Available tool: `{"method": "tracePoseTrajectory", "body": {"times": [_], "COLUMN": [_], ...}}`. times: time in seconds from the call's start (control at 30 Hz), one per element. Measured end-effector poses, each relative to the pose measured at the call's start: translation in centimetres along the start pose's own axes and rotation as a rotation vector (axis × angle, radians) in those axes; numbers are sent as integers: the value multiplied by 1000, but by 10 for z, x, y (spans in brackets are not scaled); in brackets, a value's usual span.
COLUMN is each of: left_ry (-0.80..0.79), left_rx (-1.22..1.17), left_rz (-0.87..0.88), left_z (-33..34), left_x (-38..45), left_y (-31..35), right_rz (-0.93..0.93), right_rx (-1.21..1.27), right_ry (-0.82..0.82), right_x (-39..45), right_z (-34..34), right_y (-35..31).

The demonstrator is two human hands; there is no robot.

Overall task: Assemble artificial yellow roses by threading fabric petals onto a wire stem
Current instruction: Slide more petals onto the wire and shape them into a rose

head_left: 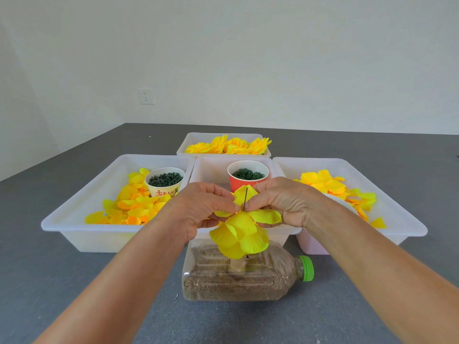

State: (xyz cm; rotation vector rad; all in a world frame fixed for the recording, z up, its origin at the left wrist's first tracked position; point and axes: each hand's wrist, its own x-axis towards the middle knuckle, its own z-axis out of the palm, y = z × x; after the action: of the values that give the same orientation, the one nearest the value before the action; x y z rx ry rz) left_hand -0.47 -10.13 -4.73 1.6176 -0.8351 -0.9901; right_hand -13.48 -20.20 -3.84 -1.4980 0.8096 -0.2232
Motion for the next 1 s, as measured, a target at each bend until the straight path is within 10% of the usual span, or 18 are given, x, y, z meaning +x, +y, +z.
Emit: {"method": "tracePoseTrajectory", "body": {"times": [1.0], "left_ry": [29], "left_rx": [182], "left_rz": [18], "left_z": [1], "left_x": [-5], "left_y": [-9], "right_rz": [-34], "right_rx": [-160], "right_ry": [91], "right_x": [0], "right_z": [4], "right_y": [14]}}
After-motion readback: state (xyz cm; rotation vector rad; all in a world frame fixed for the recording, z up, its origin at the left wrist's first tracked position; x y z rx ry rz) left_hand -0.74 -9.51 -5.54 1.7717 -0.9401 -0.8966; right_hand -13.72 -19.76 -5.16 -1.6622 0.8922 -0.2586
